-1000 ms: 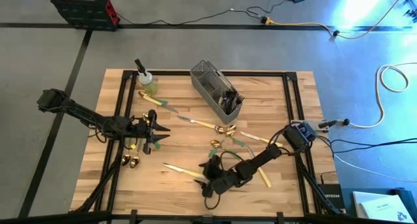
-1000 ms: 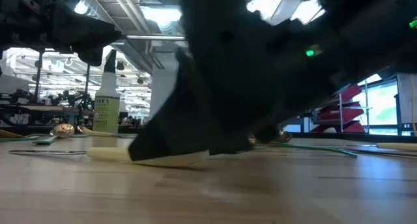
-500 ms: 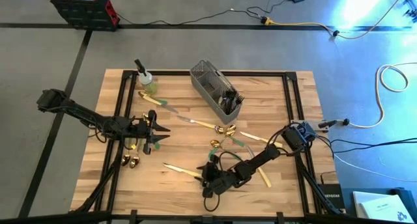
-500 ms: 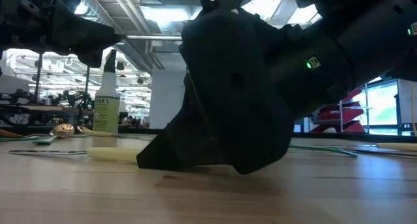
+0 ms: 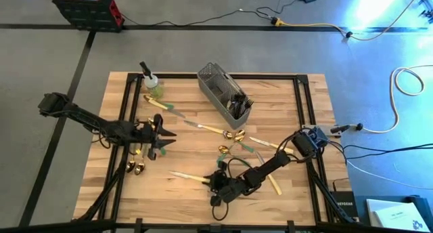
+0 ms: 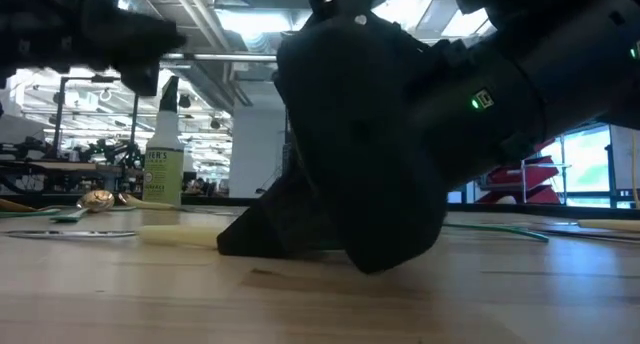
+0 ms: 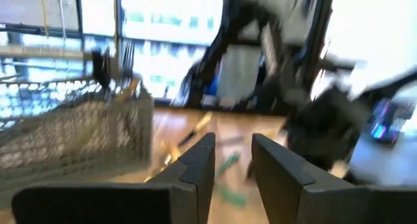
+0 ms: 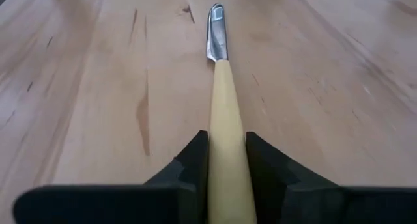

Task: Sort silverware
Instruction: Put the yellow table knife into the gray silverware organizer

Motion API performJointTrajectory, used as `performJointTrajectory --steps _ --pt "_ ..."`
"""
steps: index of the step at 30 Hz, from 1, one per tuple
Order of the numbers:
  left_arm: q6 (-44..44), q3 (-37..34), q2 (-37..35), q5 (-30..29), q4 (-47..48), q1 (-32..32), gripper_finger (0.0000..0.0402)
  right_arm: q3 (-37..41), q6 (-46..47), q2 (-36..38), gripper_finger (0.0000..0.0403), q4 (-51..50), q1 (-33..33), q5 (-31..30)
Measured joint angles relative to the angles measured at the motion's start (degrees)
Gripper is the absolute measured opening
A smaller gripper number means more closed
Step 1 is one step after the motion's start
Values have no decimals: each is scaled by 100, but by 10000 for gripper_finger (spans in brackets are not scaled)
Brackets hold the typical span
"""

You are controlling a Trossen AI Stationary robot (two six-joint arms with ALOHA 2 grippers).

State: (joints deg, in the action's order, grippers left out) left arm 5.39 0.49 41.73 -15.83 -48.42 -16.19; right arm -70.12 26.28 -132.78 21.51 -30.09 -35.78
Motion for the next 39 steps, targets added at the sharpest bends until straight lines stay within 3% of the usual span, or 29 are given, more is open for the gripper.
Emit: performJointTrajectory --steps 5,8,14,20,25,33,39 --pt "24 84 -6 272 -791 -5 86 42 -2 299 58 -171 11 -305" --pt "-46 268 -13 319 -777 -5 86 71 -11 591 58 -378 -20 -807" --pt "-508 821 -6 740 -166 -11 86 37 3 1359 58 -583 -314 -2113" --pt "-645 1097 -13 1248 -155 -129 86 26 -182 2062 58 -708 -811 -4197" --pt "-640 1110 6 1056 239 -238 86 25 -839 2420 58 -543 -1156 -5193" --pt "-108 1113 742 -36 584 -251 86 -96 -2069 2555 58 -463 -845 -5419" --pt "-634 1124 1467 -282 33 -182 86 -317 -2556 2567 58 -470 -369 -4698"
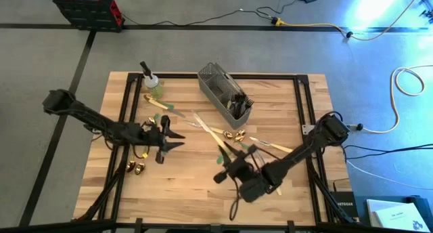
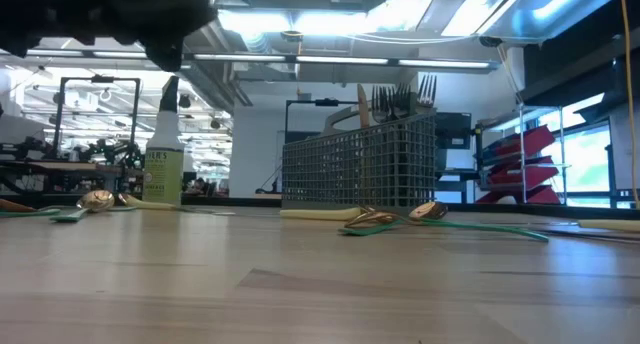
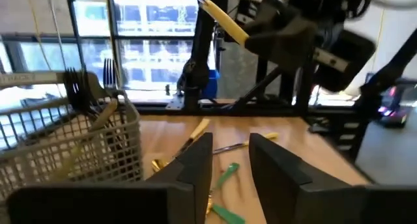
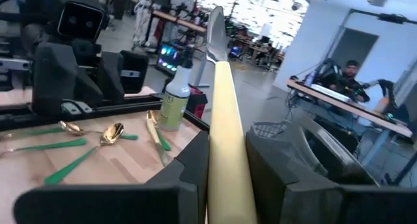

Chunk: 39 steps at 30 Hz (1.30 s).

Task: Sort silverware
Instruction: Put the yellow table knife into the gray silverware organizer

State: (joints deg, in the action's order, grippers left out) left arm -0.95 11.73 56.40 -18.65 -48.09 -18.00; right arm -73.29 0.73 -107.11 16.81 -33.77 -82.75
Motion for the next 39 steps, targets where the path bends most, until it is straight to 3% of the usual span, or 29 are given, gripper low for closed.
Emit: performJointTrajectory --steps 5,20,23,29,39 --pt "-1129 316 430 -301 -24 229 86 -45 -114 0 58 -3 264 530" --pt "-4434 1682 1820 -361 -51 1488 86 -56 -416 233 58 159 961 559" --pt "-4674 1892 2010 -371 -48 1808 86 -59 -412 271 58 1 1207 649" --pt "-5023 2291 2235 18 -55 2464 86 -55 -413 402 58 -114 1869 1669" --pt "-4770 3024 2627 1041 -66 3804 86 -26 8 1008 58 -1547 2501 1931"
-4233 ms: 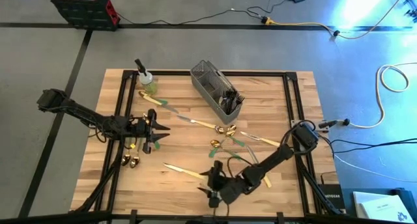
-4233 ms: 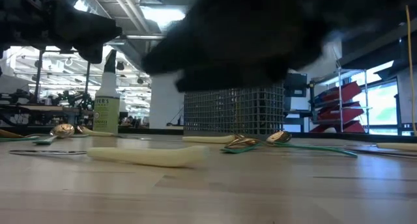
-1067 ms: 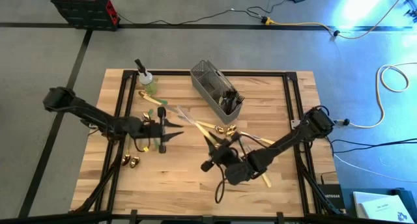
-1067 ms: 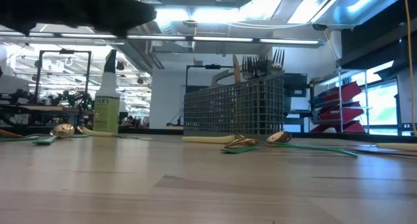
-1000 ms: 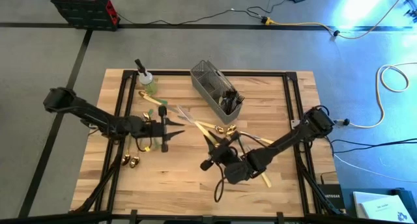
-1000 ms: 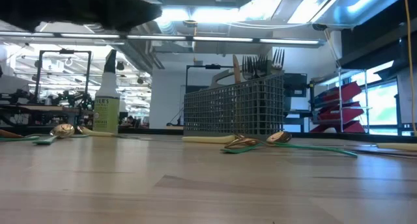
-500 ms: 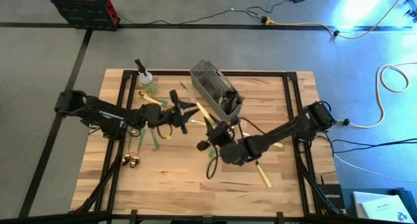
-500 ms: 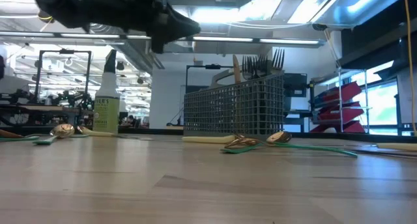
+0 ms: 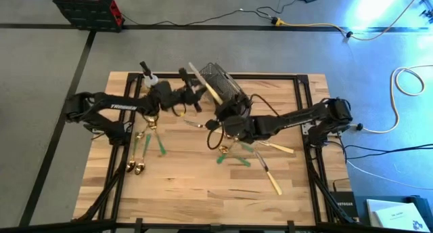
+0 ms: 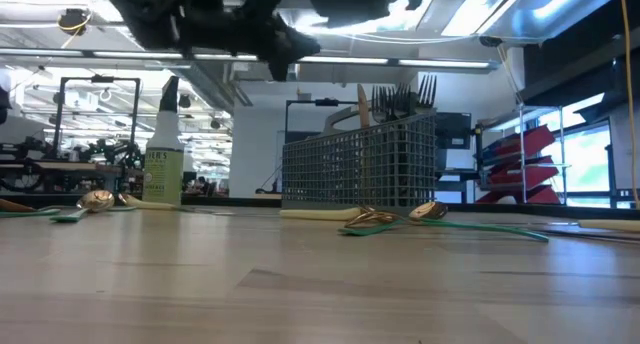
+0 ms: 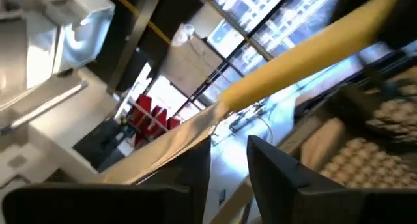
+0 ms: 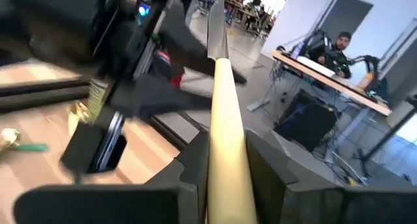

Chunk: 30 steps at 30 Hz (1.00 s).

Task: Sort silverware
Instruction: Put the yellow table knife into the gray silverware organizer

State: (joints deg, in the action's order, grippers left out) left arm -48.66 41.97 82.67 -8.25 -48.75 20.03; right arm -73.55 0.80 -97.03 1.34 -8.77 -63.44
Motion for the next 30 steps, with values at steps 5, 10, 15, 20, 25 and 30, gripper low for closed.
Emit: performJointTrajectory --steps 5,10,15,20,25,30 --pt "496 449 498 335 3 209 86 397 388 450 58 -339 66 -4" --pt "430 873 991 382 45 74 86 1127 1041 843 58 -345 112 3" --pt "454 1090 1359 364 32 -139 86 1690 1296 1078 58 -71 135 78" --pt "382 1120 1484 270 42 -296 86 1863 1524 1083 58 -66 322 475" --pt "301 1127 1482 87 -22 -345 86 1888 1597 1077 58 -12 600 1015" --pt "86 1127 1482 -70 31 -343 86 1888 1593 1075 57 132 792 1451"
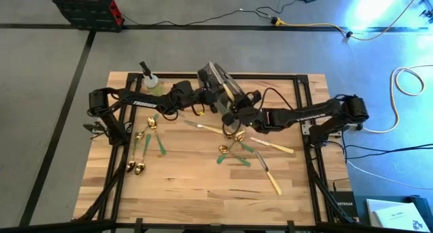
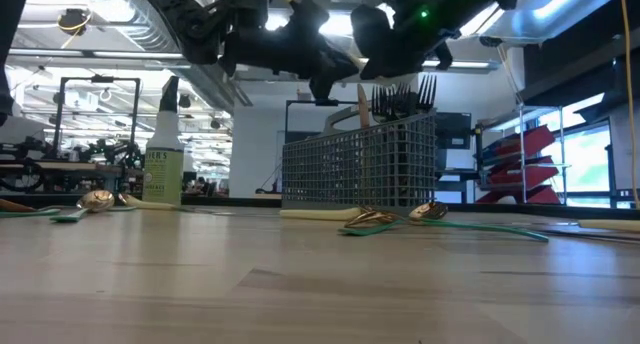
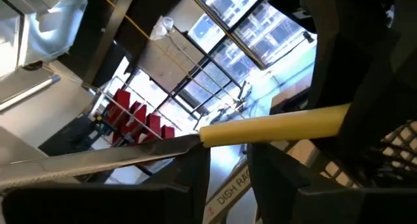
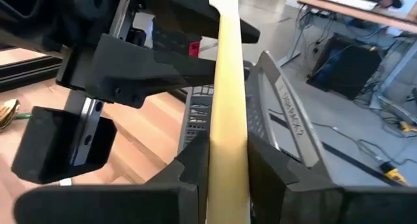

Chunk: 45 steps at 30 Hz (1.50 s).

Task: Sort silverware
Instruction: Put the yellow table knife into the gray silverware organizer

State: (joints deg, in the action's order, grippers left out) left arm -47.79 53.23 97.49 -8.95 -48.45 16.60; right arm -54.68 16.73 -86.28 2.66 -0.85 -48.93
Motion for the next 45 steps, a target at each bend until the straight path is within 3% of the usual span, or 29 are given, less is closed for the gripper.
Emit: performJointTrajectory --steps 6,14,29,45 --pt "66 0 0 -140 180 2 86 0 4 -18 57 74 241 789" --pt "68 0 -2 -208 184 11 86 -7 129 -18 57 72 442 1220" --pt "145 0 -11 -173 265 -7 86 -17 249 -13 68 -84 427 1287" --pt "284 0 -11 -157 280 -11 86 -11 229 -22 78 -332 427 940"
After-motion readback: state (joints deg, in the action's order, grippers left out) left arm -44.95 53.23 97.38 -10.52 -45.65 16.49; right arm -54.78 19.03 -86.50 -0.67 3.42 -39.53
